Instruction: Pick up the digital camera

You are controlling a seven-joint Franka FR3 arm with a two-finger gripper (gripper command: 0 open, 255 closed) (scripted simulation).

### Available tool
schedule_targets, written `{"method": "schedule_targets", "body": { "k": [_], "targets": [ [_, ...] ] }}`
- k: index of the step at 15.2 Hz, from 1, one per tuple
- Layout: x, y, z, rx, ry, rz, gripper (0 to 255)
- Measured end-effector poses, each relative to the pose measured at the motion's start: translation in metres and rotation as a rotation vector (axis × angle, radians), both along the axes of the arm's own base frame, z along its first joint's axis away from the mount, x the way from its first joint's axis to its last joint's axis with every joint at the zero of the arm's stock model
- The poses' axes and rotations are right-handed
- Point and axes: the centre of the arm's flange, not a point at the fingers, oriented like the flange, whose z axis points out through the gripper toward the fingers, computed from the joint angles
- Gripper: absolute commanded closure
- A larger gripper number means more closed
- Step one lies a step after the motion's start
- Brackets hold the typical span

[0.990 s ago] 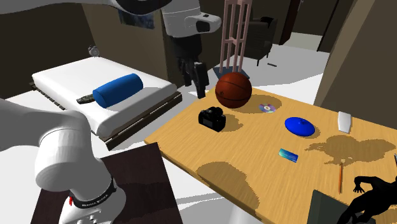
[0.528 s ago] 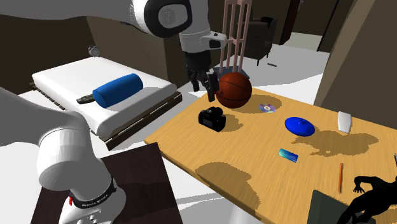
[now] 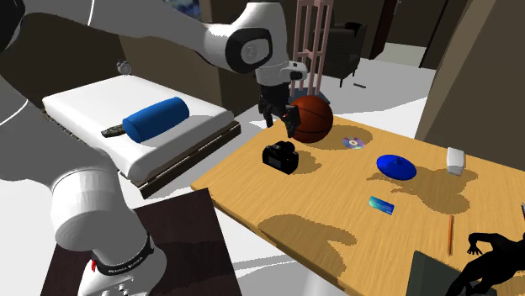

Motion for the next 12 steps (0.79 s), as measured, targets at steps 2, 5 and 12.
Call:
{"method": "schedule_targets", "body": {
  "k": [2,5,12],
  "targets": [
    [0.016,0.016,-0.018,-0.001,-0.003,0.031,0],
    [0.036,0.04,-0.038,-0.003,-0.008,0.078,0],
    [0.079,0.097,-0.095,-0.007,-0.017,0.188,0]
  ]
}}
